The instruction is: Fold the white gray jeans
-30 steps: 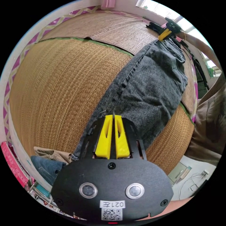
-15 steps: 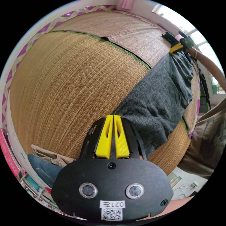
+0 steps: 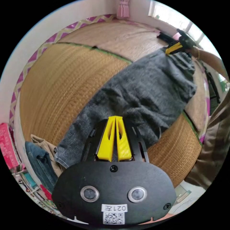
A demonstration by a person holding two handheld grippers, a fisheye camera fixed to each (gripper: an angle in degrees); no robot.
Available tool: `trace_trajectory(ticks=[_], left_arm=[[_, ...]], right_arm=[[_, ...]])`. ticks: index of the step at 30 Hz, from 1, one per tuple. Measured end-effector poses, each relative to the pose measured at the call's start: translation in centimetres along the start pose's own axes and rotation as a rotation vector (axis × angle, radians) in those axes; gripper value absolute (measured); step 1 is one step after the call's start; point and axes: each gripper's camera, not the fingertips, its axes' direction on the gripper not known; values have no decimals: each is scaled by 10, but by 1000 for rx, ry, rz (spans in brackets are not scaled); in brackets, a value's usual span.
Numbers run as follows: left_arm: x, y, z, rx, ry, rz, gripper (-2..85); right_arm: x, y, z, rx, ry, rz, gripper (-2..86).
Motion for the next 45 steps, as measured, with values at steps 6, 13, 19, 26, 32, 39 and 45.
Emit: trace_trajectory(ticks=[6,13,19,26,32,39,45], left_arm=[[-75,138,-83,171,3,-423,-7],[-148,397,-111,315,196,-1093,61],[-142,545,-74,597,501,-1513,106],[-175,565,-69,755,546,-1491,89],[-184,565,-78,813,629,-1523,17],[-144,499,-215,885,566,-1210,-8],[-5,307,-349,778,379,-711,-8]], right_arm=[[12,47,1,56,-169,213,-8],[-4,168,-20,357,-419,403,-7],[-37,240,-2,391,-528,493,-6],[-61,304,29,421,-627,598,-6],[-82,352,59,404,-640,656,-6],[-107,410,96,378,-620,675,-6],[-139,458,139,345,-660,697,-6]])
